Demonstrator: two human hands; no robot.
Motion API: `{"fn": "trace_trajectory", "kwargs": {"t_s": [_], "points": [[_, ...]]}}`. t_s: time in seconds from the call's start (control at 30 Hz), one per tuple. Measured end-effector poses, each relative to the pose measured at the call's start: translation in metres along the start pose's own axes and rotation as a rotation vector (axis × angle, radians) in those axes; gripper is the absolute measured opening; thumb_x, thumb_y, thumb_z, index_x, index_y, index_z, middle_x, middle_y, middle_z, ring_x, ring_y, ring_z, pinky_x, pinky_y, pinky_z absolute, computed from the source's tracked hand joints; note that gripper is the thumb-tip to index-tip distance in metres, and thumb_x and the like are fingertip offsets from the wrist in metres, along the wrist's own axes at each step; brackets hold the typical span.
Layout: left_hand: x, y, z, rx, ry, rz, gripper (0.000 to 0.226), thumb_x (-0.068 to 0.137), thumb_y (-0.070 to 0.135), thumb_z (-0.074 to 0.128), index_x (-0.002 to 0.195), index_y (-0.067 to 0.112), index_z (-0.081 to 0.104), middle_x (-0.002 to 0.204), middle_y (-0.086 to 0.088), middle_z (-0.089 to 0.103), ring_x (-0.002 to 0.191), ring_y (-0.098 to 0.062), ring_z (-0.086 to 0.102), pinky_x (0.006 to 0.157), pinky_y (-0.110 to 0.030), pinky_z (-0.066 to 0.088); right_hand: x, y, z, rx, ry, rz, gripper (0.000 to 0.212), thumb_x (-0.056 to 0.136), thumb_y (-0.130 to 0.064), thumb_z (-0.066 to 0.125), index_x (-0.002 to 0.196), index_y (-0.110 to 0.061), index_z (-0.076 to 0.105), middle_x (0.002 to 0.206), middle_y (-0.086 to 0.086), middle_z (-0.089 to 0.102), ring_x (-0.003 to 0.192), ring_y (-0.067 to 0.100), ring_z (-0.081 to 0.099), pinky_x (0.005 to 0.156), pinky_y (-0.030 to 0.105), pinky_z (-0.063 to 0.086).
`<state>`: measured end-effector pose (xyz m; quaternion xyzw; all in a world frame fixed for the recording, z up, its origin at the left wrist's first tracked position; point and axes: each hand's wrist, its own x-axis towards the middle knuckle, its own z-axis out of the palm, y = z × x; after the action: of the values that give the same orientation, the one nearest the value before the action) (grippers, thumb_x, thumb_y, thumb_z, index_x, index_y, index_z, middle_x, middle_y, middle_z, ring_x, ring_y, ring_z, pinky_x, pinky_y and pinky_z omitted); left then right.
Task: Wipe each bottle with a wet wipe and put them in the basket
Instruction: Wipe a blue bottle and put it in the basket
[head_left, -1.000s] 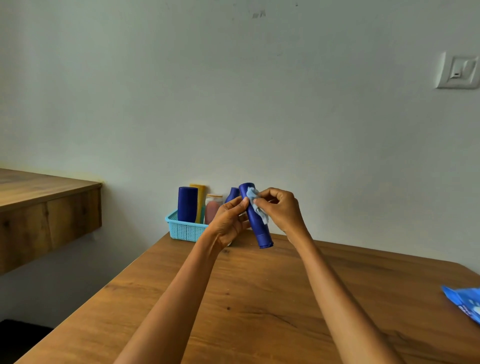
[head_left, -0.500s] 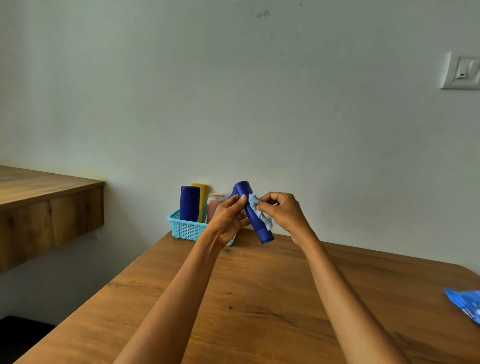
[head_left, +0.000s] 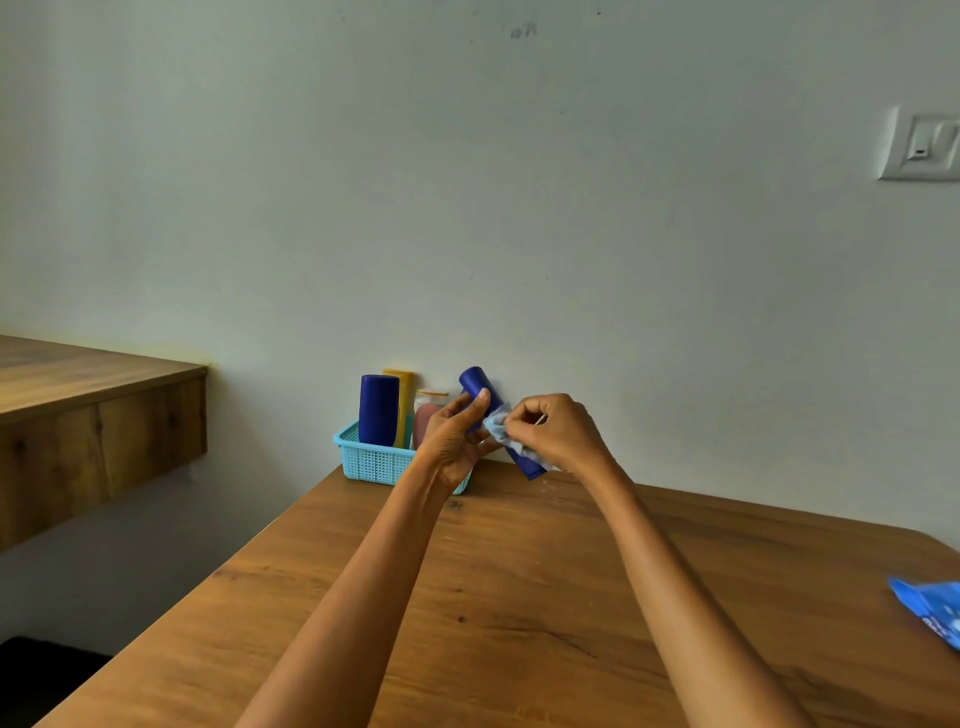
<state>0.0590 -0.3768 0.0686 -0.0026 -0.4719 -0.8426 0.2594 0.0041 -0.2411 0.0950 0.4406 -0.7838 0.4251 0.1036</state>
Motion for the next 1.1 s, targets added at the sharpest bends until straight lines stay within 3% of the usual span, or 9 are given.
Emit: {"fn": "trace_trajectory", "kwargs": {"t_s": [0.13, 0.23, 0.37, 0.5, 0.6, 0.73, 0.9, 1.0, 1.1], "points": [[-0.001, -0.002, 0.0, -0.03, -0.022, -0.008, 0.046, 0.09, 0.013, 0.058, 0.132, -0.002, 0.046, 0.1, -0.014, 0.063, 0.088, -0.026, 0.064, 0.068, -0.036, 0.06, 0.001, 0.007, 0.001, 0.018, 0.18, -0.013, 0.017, 0.083, -0.033, 0.065, 0.073, -0.02, 0.063, 0.072, -0.009, 0.063, 0.066, 0.008, 0.056, 0.058, 0.022, 0.045], [0.0, 0.0, -0.002, -0.056, -0.051, -0.002, 0.043, 0.091, 0.013, 0.057, 0.13, -0.002, 0.048, 0.101, -0.013, 0.064, 0.091, -0.026, 0.063, 0.073, -0.037, 0.058, 0.001, 0.007, 0.007, 0.099, 0.242, -0.078, 0.007, 0.086, -0.016, 0.063, 0.092, -0.016, 0.068, 0.094, -0.001, 0.065, 0.08, 0.008, 0.059, 0.069, 0.021, 0.05], [0.001, 0.003, -0.005, -0.041, -0.021, 0.031, 0.035, 0.092, 0.014, 0.055, 0.123, -0.001, 0.051, 0.095, -0.013, 0.065, 0.079, -0.021, 0.067, 0.063, -0.033, 0.059, 0.001, 0.0, 0.011, 0.072, 0.155, -0.208, 0.014, 0.081, -0.011, 0.066, 0.09, -0.019, 0.073, 0.083, -0.013, 0.059, 0.076, 0.001, 0.056, 0.067, 0.007, 0.044], [0.002, 0.006, -0.01, -0.09, 0.012, 0.052, 0.018, 0.091, 0.014, 0.057, 0.105, 0.003, 0.057, 0.091, -0.013, 0.065, 0.075, -0.023, 0.068, 0.065, -0.036, 0.06, 0.001, 0.006, 0.008, 0.021, 0.046, -0.149, 0.009, 0.078, -0.017, 0.066, 0.075, -0.023, 0.072, 0.074, -0.015, 0.06, 0.071, 0.003, 0.057, 0.064, 0.017, 0.045], [0.002, 0.004, -0.01, -0.098, 0.005, 0.043, 0.017, 0.091, 0.014, 0.057, 0.106, 0.006, 0.057, 0.094, -0.012, 0.064, 0.085, -0.025, 0.065, 0.068, -0.036, 0.059, 0.001, 0.012, 0.008, 0.026, 0.158, -0.096, 0.006, 0.08, -0.015, 0.066, 0.077, -0.018, 0.069, 0.082, -0.006, 0.065, 0.072, 0.003, 0.057, 0.062, 0.013, 0.042], [0.0, 0.003, -0.006, -0.117, -0.032, 0.017, 0.022, 0.091, 0.016, 0.057, 0.109, 0.004, 0.056, 0.091, -0.011, 0.067, 0.078, -0.022, 0.068, 0.063, -0.032, 0.058, 0.001, 0.006, 0.014, 0.049, 0.274, -0.153, 0.009, 0.084, -0.006, 0.062, 0.088, -0.011, 0.068, 0.094, 0.003, 0.061, 0.081, 0.01, 0.057, 0.069, 0.017, 0.048], [0.002, 0.007, -0.012, -0.127, 0.0, 0.064, 0.008, 0.092, 0.014, 0.056, 0.095, 0.008, 0.059, 0.088, -0.012, 0.068, 0.078, -0.023, 0.069, 0.072, -0.039, 0.058, 0.001, 0.004, 0.006, 0.028, 0.078, -0.172, 0.011, 0.081, -0.011, 0.063, 0.075, -0.016, 0.071, 0.083, -0.001, 0.062, 0.077, 0.014, 0.059, 0.07, 0.026, 0.049], [0.003, 0.007, -0.013, -0.15, -0.006, 0.067, 0.009, 0.092, 0.015, 0.056, 0.098, 0.009, 0.059, 0.094, -0.012, 0.067, 0.087, -0.025, 0.066, 0.076, -0.037, 0.057, 0.001, 0.013, 0.0, 0.044, 0.128, -0.094, 0.009, 0.082, -0.009, 0.061, 0.076, -0.01, 0.068, 0.086, 0.0, 0.062, 0.078, 0.015, 0.058, 0.072, 0.032, 0.051], [0.001, 0.003, -0.007, -0.093, -0.071, 0.019, 0.025, 0.087, 0.018, 0.059, 0.109, 0.006, 0.056, 0.099, -0.014, 0.065, 0.089, -0.025, 0.065, 0.069, -0.035, 0.059, 0.0, 0.013, 0.003, 0.074, 0.219, -0.11, 0.016, 0.083, -0.001, 0.059, 0.078, -0.015, 0.066, 0.091, 0.003, 0.061, 0.084, 0.016, 0.06, 0.075, 0.03, 0.051]]}}
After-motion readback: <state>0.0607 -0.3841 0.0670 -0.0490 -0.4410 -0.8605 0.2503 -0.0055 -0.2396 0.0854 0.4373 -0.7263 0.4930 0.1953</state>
